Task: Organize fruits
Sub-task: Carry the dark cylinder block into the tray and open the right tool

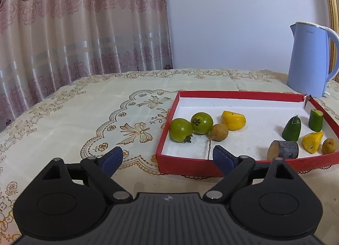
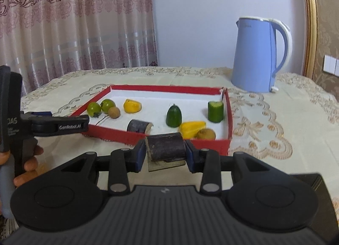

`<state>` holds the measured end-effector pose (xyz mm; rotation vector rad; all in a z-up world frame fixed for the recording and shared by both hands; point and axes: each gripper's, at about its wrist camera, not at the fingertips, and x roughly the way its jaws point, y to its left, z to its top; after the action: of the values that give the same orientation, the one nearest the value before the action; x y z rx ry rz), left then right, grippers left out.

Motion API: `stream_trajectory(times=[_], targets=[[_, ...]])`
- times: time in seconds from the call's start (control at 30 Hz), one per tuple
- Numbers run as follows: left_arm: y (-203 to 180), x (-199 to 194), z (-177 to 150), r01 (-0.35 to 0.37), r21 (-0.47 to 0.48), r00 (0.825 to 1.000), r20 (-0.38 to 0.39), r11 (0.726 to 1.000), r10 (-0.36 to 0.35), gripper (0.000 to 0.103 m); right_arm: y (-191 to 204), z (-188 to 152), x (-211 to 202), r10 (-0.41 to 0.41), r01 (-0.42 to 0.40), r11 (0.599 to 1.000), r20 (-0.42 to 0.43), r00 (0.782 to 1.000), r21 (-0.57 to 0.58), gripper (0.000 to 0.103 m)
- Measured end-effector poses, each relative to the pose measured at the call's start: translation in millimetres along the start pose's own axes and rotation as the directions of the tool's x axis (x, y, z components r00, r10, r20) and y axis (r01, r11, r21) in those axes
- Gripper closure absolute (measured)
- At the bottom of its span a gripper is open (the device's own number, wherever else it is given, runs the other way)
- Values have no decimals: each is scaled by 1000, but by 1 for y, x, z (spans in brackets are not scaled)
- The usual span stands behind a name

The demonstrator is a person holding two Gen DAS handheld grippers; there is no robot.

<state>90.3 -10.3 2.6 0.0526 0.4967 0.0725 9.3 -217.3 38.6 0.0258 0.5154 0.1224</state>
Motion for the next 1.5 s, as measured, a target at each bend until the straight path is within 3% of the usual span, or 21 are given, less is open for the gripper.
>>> stream_trajectory(times=[0.7, 1.5], targets=[[-1, -1, -2, -6, 15, 1000, 14, 1000, 6, 10, -2, 41, 35, -31, 32, 999, 32, 999, -27, 67], [6, 2, -2, 27, -35, 1000, 0, 999, -27, 9, -14, 64, 99, -43, 43, 999, -32, 999, 8, 67]])
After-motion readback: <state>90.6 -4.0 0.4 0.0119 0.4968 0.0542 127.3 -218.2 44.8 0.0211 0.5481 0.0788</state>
